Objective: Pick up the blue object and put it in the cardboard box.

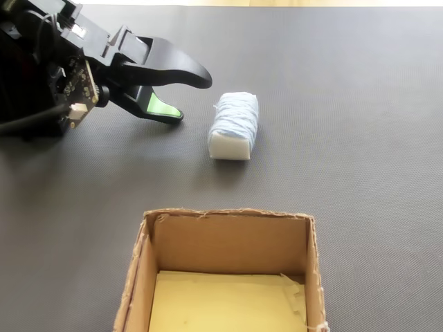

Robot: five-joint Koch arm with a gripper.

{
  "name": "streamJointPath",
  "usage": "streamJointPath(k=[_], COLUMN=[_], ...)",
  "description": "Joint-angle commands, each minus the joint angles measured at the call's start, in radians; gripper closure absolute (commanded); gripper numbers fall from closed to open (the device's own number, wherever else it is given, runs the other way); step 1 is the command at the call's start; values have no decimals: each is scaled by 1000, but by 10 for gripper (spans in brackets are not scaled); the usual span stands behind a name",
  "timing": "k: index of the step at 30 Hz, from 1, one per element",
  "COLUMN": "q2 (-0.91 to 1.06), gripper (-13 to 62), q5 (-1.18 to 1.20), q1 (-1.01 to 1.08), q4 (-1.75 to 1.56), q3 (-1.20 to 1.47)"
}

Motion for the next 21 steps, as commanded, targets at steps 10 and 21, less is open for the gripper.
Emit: streamJointPath(k=[10, 21], q2=[91, 81], gripper=[153, 153], q5=[14, 15], q1=[86, 92], q4=[-78, 29], q3=[-83, -267])
